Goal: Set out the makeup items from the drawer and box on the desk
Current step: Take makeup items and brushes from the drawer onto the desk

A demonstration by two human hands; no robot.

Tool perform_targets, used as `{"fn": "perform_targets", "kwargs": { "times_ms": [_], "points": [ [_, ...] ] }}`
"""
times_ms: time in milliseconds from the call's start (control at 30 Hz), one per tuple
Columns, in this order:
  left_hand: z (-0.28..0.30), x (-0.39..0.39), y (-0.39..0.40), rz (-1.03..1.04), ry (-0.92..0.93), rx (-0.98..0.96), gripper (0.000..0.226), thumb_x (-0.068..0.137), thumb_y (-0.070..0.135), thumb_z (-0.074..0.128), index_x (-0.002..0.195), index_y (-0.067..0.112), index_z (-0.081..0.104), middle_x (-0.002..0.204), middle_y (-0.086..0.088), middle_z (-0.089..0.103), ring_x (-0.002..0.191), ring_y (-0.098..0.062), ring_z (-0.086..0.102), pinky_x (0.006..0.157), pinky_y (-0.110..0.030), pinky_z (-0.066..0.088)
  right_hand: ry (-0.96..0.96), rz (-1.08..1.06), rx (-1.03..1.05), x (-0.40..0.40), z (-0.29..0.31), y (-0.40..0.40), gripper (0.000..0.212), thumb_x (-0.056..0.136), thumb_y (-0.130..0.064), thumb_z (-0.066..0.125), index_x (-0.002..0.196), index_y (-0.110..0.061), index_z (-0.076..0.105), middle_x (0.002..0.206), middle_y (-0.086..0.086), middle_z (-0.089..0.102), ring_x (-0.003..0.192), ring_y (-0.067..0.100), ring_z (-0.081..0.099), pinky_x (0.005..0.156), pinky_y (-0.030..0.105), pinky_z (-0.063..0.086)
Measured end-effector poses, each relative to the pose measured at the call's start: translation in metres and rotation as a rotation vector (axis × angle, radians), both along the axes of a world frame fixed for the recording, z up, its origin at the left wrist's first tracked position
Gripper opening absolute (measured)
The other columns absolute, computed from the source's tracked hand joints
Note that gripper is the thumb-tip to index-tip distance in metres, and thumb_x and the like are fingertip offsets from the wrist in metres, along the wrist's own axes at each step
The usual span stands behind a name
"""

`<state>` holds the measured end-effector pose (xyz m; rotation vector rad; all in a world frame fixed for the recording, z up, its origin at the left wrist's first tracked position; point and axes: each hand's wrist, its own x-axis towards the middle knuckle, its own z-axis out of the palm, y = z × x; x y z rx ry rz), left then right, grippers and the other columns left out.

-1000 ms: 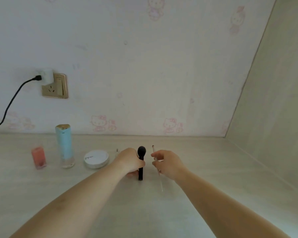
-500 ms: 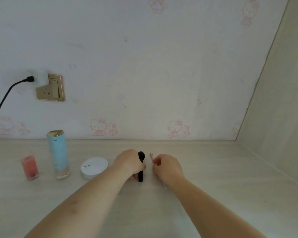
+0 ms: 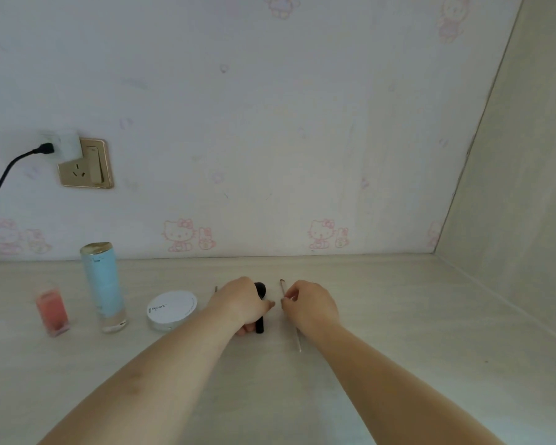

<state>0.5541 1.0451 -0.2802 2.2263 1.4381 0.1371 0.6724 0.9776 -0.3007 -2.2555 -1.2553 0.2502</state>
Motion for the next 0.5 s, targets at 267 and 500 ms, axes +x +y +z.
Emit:
{"fn": "perform_targets", "kwargs": {
  "times_ms": [267, 500],
  "points": [
    [0.029, -0.026, -0.053, -0.099, -0.04, 0.32, 0.032, 0.088, 0.042, 0.053, 0.109, 0.018, 0.052, 0.106, -0.002, 0.064, 0.1, -0.025, 0.06, 0.079, -0.032, 0.045, 0.043, 0.049, 0.067, 0.004, 0.026, -0.072, 0.014, 0.088, -0.03, 0.056, 0.098, -0.026, 0.065, 0.109, -0.005, 0.064, 0.099, 0.015, 0.059, 0.081, 0.027, 0.047],
    [0.041, -0.025, -0.155, -0.368, -0.058, 0.317, 0.031, 0.087, 0.047, 0.055, 0.107, 0.024, 0.058, 0.104, 0.005, 0.066, 0.097, -0.017, 0.06, 0.074, -0.026, 0.042, 0.036, 0.06, 0.145, 0.003, 0.044, -0.182, 0.017, 0.086, -0.023, 0.062, 0.102, -0.02, 0.067, 0.09, -0.01, 0.057, 0.074, 0.005, 0.054, 0.063, 0.019, 0.04]
  ]
}}
